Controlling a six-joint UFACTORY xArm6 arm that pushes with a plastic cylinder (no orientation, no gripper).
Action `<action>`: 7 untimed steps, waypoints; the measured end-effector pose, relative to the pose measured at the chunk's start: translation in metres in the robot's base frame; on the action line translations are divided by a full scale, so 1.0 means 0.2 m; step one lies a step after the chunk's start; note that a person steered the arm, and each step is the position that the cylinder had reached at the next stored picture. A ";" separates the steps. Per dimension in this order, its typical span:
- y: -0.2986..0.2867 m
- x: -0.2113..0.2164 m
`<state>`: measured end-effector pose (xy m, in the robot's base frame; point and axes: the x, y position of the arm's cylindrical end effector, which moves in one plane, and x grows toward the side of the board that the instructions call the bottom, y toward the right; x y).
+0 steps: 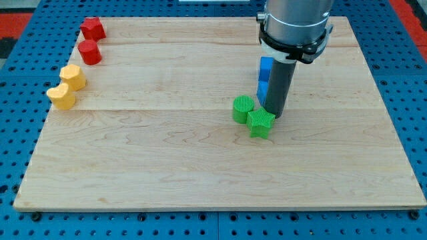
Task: Separate the green blocks from each other
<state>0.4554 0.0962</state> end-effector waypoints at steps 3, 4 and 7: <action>-0.13 -0.05; -0.20 -0.06; -0.35 -0.04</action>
<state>0.4476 0.0270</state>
